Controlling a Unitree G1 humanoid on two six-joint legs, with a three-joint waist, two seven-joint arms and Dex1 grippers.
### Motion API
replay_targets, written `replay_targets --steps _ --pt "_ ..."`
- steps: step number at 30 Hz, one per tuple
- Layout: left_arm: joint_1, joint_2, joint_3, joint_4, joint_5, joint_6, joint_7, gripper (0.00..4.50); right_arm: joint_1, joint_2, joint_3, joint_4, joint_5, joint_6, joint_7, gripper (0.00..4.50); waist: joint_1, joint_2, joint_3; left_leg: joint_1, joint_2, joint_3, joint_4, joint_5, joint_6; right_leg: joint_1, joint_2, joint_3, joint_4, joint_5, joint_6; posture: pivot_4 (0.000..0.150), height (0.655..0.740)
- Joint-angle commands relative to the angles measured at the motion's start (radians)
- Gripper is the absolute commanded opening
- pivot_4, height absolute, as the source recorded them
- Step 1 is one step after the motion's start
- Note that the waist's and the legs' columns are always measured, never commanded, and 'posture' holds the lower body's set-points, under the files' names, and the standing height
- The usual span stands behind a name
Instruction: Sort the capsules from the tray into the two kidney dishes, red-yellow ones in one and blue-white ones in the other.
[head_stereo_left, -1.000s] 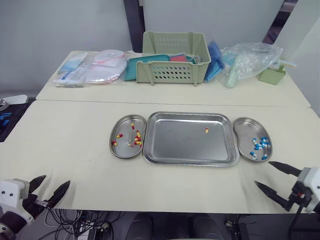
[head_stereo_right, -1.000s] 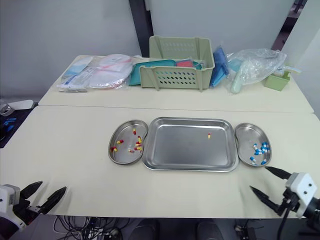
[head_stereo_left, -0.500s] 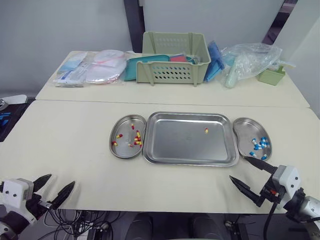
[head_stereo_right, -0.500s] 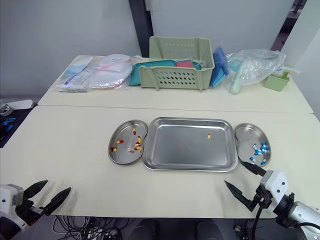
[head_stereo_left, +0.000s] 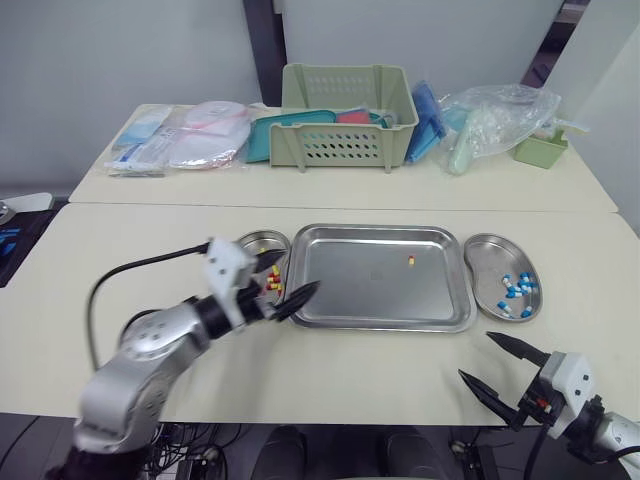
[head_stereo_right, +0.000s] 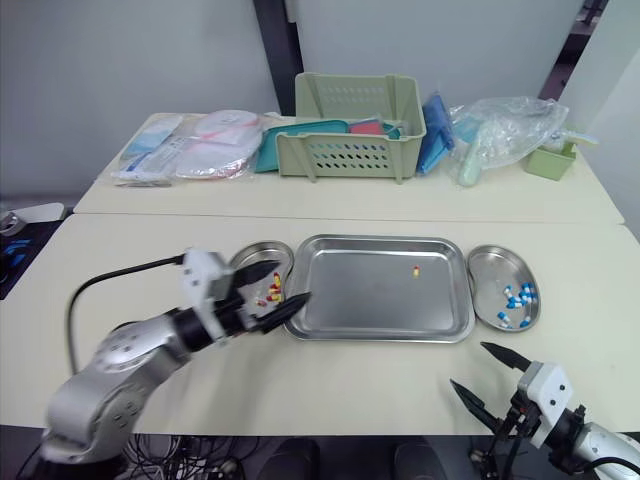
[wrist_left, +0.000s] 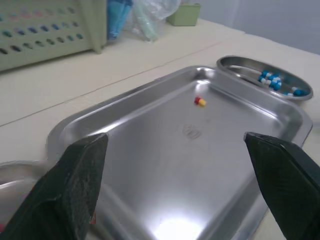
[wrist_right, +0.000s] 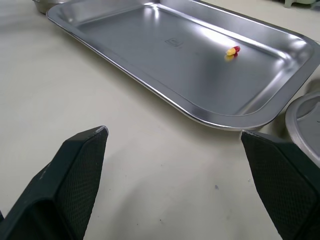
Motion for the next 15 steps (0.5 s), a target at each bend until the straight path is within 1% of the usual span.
replay_targets --steps 1,4,5,8,11,15 --pt "-0.092 -0.082 -0.089 0.056 0.063 0.039 0.084 4.5 0.009 0.008 -0.013 -0.037 0.01 -0.014 -0.028 4.47 0.0 0.0 0.0 0.0 0.0 0.0 0.0 0.0 0.0 0.0 0.0 0.0 0.0 0.0 0.0 0.15 0.74" --pt "-0.152 -0.163 -0.141 0.122 0.1 0.068 0.13 4.5 0.015 0.008 -0.013 -0.053 0.01 -0.01 -0.042 4.47 0.0 0.0 0.0 -0.001 0.0 0.0 0.0 0.0 0.0 -0.001 0.0 0.0 0.0 0.0 0.0 0.15 0.74" --pt "-0.188 -0.197 -0.183 0.17 0.135 0.057 0.143 4.5 0.016 0.009 -0.012 -0.062 0.01 -0.006 -0.05 4.47 0.001 0.0 0.0 -0.001 0.0 0.0 0.0 0.0 0.0 -0.001 0.0 0.0 0.0 0.0 0.0 0.15 0.74" --pt "-0.283 -0.33 -0.248 0.323 0.206 0.044 0.21 4.5 0.019 0.011 -0.007 -0.098 0.011 0.016 -0.079 4.47 0.006 0.0 0.0 -0.001 -0.001 0.0 0.001 0.0 0.0 0.0 0.0 0.0 0.0 0.0 0.0 0.15 0.74" --pt "-0.334 -0.401 -0.286 0.425 0.265 -0.009 0.218 4.5 0.025 0.01 -0.004 -0.131 0.016 0.042 -0.1 4.47 0.007 -0.001 0.0 -0.002 -0.001 0.0 0.001 0.0 0.0 0.0 0.0 0.0 -0.002 0.0 0.001 0.15 0.74" --pt "-0.393 -0.48 -0.302 0.553 0.31 -0.044 0.222 4.5 0.031 0.008 -0.003 -0.16 0.018 0.066 -0.118 4.47 0.004 0.0 0.0 -0.002 -0.001 0.0 0.0 0.0 0.0 -0.001 0.0 0.0 -0.002 0.0 0.001 0.15 0.74"
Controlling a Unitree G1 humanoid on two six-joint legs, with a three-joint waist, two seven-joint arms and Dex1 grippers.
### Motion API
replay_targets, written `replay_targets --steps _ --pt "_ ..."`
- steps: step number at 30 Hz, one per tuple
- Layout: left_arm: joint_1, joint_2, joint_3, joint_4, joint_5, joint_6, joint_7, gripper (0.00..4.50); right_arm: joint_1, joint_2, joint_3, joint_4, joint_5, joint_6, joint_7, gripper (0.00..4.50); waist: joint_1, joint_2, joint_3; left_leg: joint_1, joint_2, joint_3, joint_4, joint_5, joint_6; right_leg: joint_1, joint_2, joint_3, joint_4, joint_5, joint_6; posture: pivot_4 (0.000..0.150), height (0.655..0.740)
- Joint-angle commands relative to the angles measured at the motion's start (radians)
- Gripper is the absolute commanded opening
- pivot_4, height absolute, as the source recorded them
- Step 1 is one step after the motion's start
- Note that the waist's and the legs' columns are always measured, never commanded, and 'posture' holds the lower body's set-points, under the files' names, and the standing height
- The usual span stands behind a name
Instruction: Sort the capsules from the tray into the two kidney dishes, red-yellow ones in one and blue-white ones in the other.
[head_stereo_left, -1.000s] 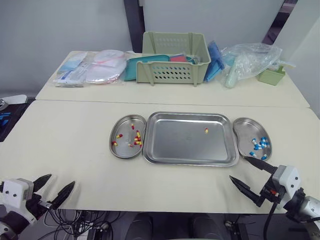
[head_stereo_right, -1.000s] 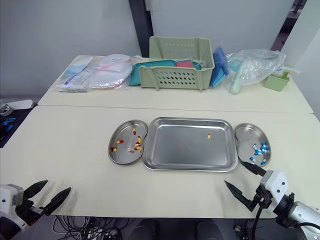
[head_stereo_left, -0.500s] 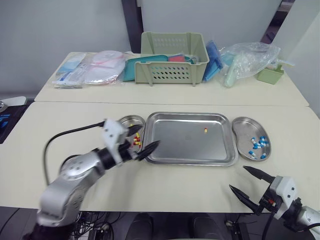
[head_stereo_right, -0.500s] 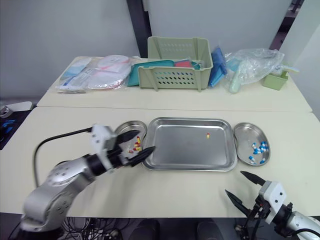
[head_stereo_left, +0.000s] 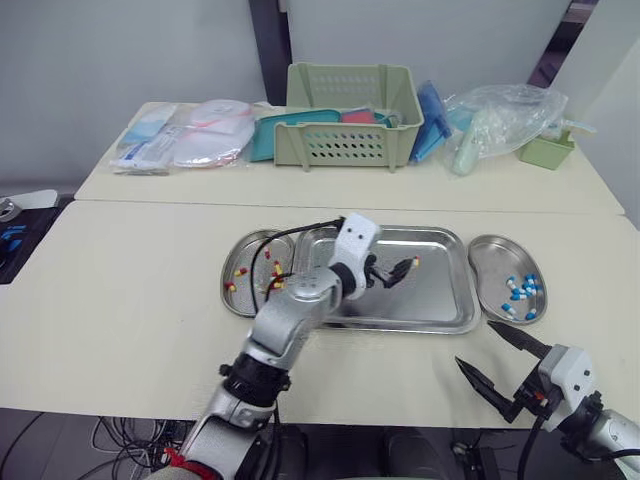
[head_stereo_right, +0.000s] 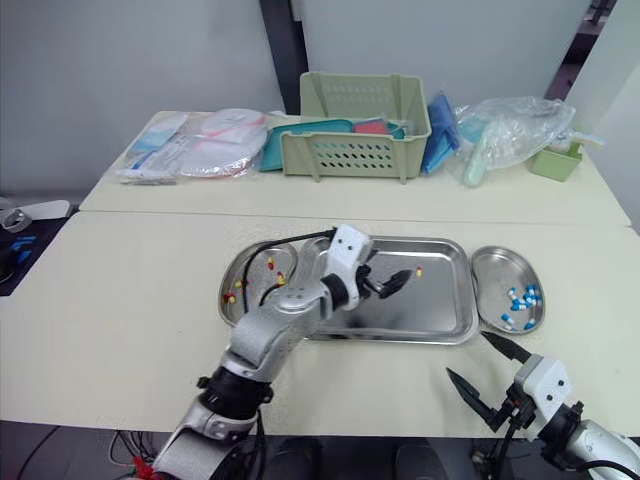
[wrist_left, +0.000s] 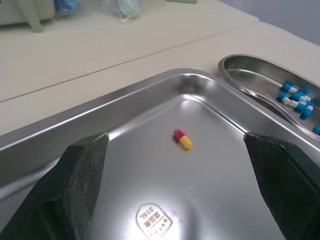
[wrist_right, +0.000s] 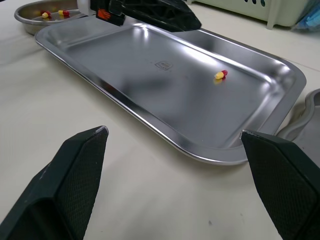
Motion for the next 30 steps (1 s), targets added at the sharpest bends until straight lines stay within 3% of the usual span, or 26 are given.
replay_targets --steps 1,11,20,23,30 --pt "-0.048 -0.049 -0.014 0.076 0.042 -0.043 0.005 4.5 0.009 -0.003 -0.012 -0.057 0.017 0.016 -0.019 4.47 0.0 0.0 0.0 0.0 0.0 0.0 0.0 0.0 0.0 0.0 0.0 0.0 0.0 0.0 0.0 0.15 0.74" --pt "-0.147 -0.201 0.007 0.345 0.141 -0.136 0.074 4.5 0.032 -0.001 -0.01 -0.096 0.019 0.047 -0.039 4.47 0.0 0.0 0.0 0.0 0.0 0.0 0.001 0.0 0.0 0.0 0.0 0.0 0.0 0.0 0.0 0.15 0.74" --pt "-0.195 -0.242 0.005 0.495 0.158 -0.19 0.062 4.5 0.052 0.001 -0.02 -0.12 0.026 0.069 -0.051 4.47 0.002 0.0 0.0 0.0 0.0 0.0 0.0 0.0 0.0 0.0 0.0 0.0 0.0 0.0 0.0 0.15 0.74" --pt "-0.202 -0.243 -0.002 0.524 0.16 -0.207 0.043 3.91 0.056 0.001 -0.019 -0.13 0.031 0.081 -0.06 4.5 0.002 0.0 0.0 0.0 0.0 0.0 0.0 0.0 0.0 0.0 0.0 0.0 0.0 0.0 0.0 0.15 0.74" --pt "-0.227 -0.263 -0.016 0.587 0.16 -0.239 -0.024 1.6 0.055 -0.001 -0.013 -0.16 0.038 0.114 -0.082 4.5 0.002 0.0 0.0 0.0 0.0 0.0 0.0 0.0 0.0 0.001 0.0 0.0 0.0 0.0 0.0 0.15 0.74"
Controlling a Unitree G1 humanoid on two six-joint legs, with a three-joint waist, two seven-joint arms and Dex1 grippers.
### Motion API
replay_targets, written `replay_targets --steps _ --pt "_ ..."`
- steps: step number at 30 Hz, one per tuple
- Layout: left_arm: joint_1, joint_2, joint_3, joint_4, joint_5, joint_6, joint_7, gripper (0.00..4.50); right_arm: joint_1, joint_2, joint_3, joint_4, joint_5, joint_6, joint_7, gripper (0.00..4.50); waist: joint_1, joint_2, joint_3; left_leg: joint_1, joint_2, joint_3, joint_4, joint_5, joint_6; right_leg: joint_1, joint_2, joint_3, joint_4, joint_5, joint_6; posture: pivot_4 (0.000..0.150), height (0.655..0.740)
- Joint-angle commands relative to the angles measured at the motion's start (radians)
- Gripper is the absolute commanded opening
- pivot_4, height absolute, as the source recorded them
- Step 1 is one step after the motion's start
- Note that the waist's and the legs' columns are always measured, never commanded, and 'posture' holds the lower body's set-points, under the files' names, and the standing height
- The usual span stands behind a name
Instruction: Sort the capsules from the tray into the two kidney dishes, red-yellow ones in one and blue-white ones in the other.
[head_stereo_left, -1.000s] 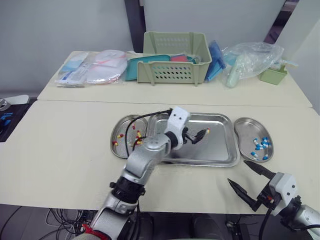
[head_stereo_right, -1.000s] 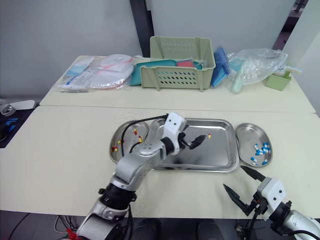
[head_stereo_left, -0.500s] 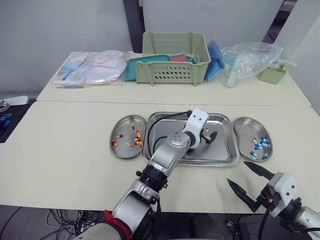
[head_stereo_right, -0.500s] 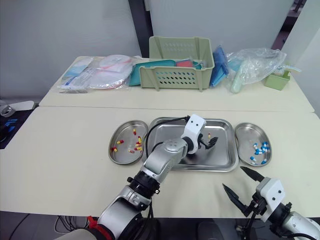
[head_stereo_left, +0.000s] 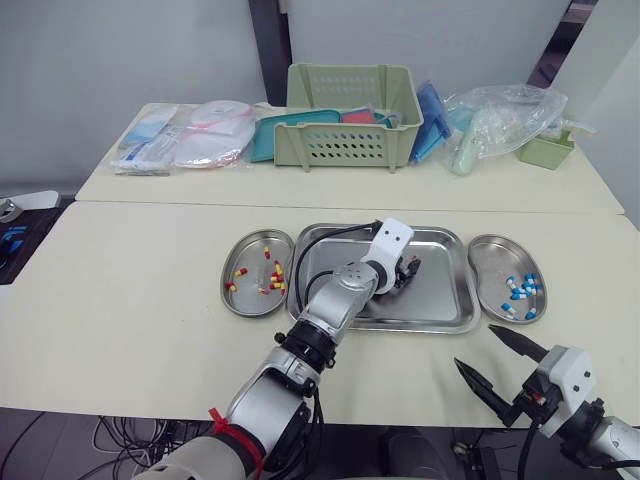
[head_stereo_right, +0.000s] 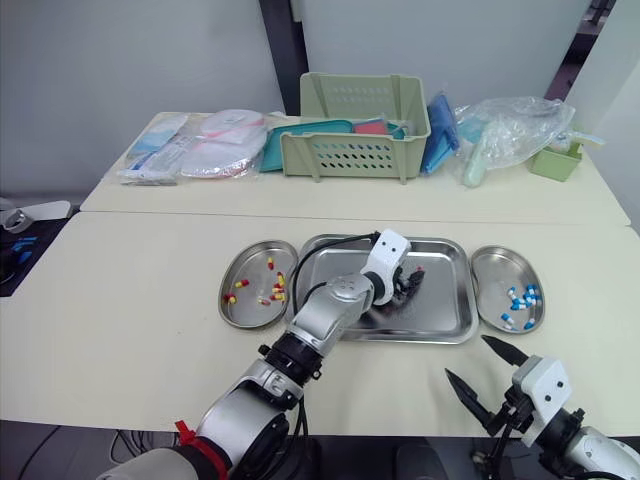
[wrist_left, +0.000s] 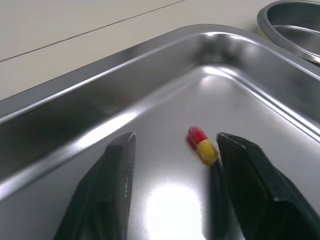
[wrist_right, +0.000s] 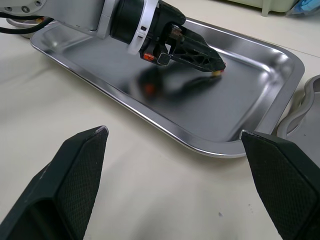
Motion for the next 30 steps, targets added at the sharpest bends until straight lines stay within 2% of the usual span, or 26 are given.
replay_targets --steps 1,5,11,17,23,26,30 --pt "-0.027 -0.105 -0.017 0.037 0.003 -0.006 -0.029 1.31 0.003 -0.002 -0.015 -0.049 0.019 0.014 -0.013 4.5 0.0 0.0 0.0 0.0 0.0 0.0 0.0 0.0 0.0 0.0 0.0 0.0 0.0 0.0 0.0 0.15 0.74" --pt "-0.022 -0.101 -0.016 0.038 0.002 -0.011 -0.039 0.01 0.003 0.0 -0.015 -0.061 0.019 0.028 -0.019 4.5 0.0 0.0 0.0 0.0 0.0 0.0 0.0 0.0 0.0 0.0 0.0 0.0 0.0 0.0 0.0 0.15 0.74" --pt "0.011 -0.074 -0.023 -0.038 -0.004 -0.005 -0.069 0.01 -0.001 -0.001 -0.014 -0.065 0.018 0.037 -0.026 4.5 0.0 0.0 0.0 0.0 0.0 0.0 0.0 0.0 0.0 0.0 0.0 0.0 0.0 0.0 0.0 0.15 0.74" --pt "0.087 0.066 -0.012 -0.351 -0.035 0.063 -0.193 0.01 -0.012 -0.003 -0.011 -0.072 0.017 0.043 -0.031 4.5 -0.005 0.001 0.0 0.0 0.0 0.0 0.0 0.0 0.0 -0.001 0.0 0.0 0.0 0.0 0.0 0.15 0.74" --pt "0.146 0.258 0.06 -0.649 -0.109 0.219 -0.3 0.01 -0.028 -0.02 -0.007 -0.082 0.016 0.044 -0.013 4.5 -0.003 0.003 -0.001 0.0 0.001 0.0 0.0 0.0 0.0 0.0 0.0 0.001 0.001 0.0 0.0 0.15 0.74" --pt "0.213 0.422 0.161 -0.818 -0.187 0.339 -0.368 0.01 -0.052 -0.045 0.005 -0.095 0.017 0.048 0.01 4.5 -0.004 0.003 -0.001 0.0 0.001 0.0 0.0 0.0 0.0 0.0 0.0 0.001 0.001 0.0 0.0 0.15 0.74" --pt "0.303 0.611 0.316 -0.941 -0.248 0.43 -0.397 0.01 -0.086 -0.091 0.027 -0.117 0.045 0.068 0.061 4.5 -0.009 0.004 -0.001 0.001 0.002 0.0 -0.001 0.0 0.0 -0.001 0.001 0.001 0.001 0.0 0.0 0.15 0.74"
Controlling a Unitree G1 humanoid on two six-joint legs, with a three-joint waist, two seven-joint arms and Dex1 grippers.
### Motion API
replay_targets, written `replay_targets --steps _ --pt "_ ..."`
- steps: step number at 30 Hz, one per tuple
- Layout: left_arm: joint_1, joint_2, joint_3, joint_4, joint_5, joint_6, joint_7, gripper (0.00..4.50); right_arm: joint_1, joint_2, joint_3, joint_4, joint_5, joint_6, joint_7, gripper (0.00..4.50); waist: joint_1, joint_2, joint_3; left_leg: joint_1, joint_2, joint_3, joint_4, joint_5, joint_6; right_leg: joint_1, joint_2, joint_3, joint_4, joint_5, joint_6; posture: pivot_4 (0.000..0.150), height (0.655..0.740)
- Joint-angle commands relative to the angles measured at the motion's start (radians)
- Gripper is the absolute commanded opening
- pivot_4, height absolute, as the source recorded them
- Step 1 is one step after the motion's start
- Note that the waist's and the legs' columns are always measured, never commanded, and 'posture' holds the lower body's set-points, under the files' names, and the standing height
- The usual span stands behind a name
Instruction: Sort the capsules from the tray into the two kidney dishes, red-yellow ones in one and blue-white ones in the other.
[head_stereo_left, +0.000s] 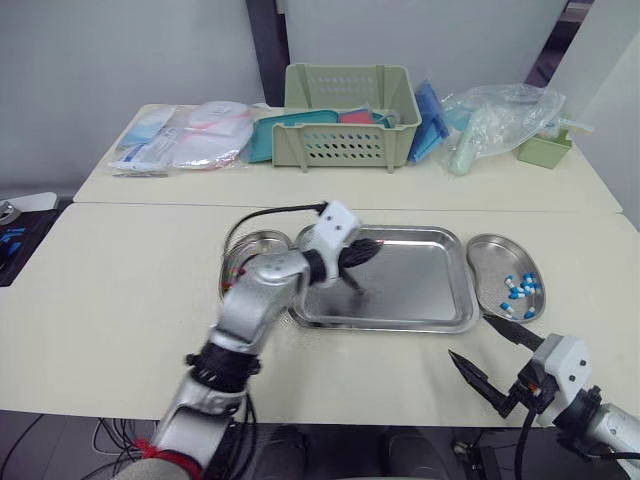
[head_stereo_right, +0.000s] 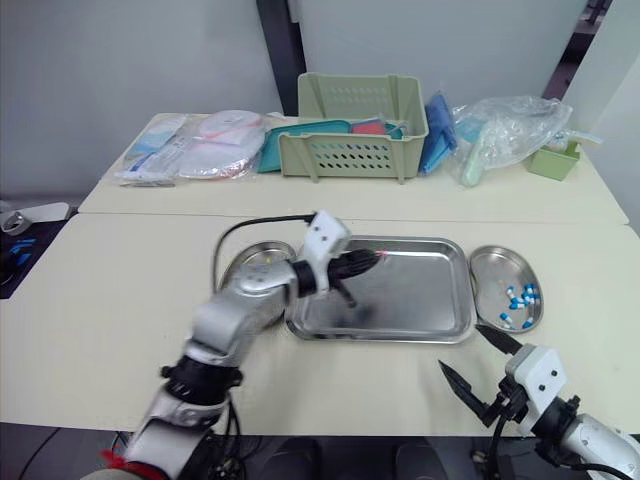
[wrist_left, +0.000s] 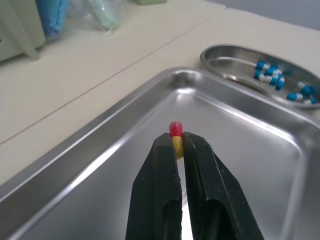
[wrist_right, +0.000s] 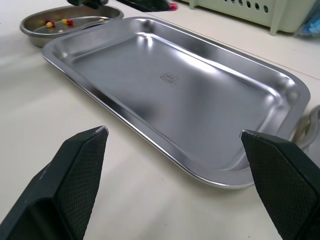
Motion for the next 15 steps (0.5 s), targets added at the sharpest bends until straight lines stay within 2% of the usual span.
replay_targets --steps 1,7,11,15 --pt "0.041 0.105 0.13 -0.113 -0.052 0.059 -0.015 0.01 -0.02 -0.034 0.008 -0.055 0.05 0.013 0.045 4.5 0.004 0.0 0.0 0.0 0.0 0.0 0.0 0.0 0.0 0.0 0.0 0.0 0.0 0.0 0.0 0.15 0.74" --pt "0.213 0.277 0.288 -0.167 -0.075 0.065 -0.039 0.01 -0.106 -0.12 0.089 -0.015 0.063 0.014 0.168 4.5 0.009 -0.002 0.001 -0.001 -0.001 -0.001 0.0 0.0 0.0 0.001 -0.001 -0.001 -0.001 0.0 0.0 0.15 0.74" --pt "0.293 0.313 0.34 -0.19 -0.085 0.065 -0.021 0.01 -0.174 -0.134 0.121 0.001 0.08 0.041 0.191 4.5 0.009 -0.003 0.001 -0.001 0.0 -0.001 0.0 0.0 0.0 0.001 -0.001 -0.001 -0.001 0.0 0.0 0.15 0.74" --pt "0.342 0.308 0.349 -0.207 -0.087 0.061 0.001 0.01 -0.217 -0.133 0.157 0.01 0.075 0.059 0.193 4.5 0.009 -0.003 0.001 -0.001 0.0 -0.001 0.0 0.0 0.0 0.001 -0.001 -0.001 -0.001 0.0 0.0 0.15 0.74"
